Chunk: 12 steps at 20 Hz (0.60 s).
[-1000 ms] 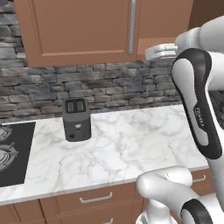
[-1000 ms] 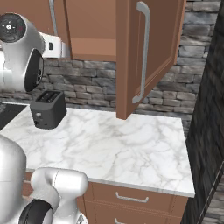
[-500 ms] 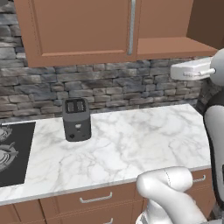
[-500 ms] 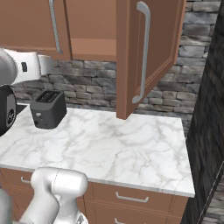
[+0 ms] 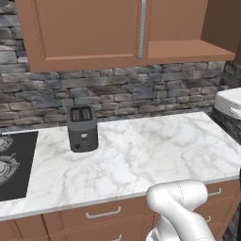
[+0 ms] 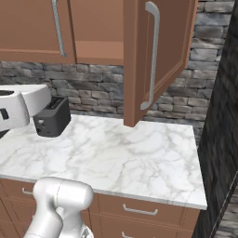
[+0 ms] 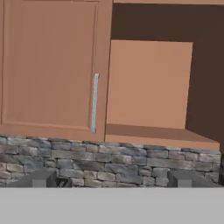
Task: Open the cabinet. Pick the soap dispenser and place it next to the sink. Then close the cabinet.
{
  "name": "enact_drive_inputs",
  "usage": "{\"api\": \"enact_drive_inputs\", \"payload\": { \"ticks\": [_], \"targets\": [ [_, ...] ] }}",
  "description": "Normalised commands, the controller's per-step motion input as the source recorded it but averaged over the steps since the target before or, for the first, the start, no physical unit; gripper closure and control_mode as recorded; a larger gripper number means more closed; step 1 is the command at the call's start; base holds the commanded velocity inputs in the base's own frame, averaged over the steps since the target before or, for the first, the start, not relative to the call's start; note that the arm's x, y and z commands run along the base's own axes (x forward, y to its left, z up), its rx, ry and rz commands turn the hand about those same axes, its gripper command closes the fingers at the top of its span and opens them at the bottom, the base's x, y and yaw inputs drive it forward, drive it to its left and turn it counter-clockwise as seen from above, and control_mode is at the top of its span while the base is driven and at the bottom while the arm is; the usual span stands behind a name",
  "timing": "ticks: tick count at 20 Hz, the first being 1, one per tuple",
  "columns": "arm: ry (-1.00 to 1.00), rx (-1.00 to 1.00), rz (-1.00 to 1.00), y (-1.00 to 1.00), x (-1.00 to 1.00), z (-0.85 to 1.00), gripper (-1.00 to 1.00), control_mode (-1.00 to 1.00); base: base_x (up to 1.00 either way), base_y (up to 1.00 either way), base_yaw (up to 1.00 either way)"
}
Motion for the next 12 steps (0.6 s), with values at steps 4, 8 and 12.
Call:
{"api": "enact_drive_inputs", "payload": {
  "ticks": [4, 8, 12],
  "targets": [
    [0.03, 0.00, -0.21, -0.26, -0.33, 0.01, -1.00, -1.00, 0.00, 0.00, 0.00],
    [0.00, 0.00, -0.16, -0.45, -0.43, 0.00, -1.00, -1.00, 0.00, 0.00, 0.00],
    [-0.04, 0.00, -0.16, -0.60, -0.63, 0.00, -1.00, -1.00, 0.00, 0.00, 0.00]
  ]
}}
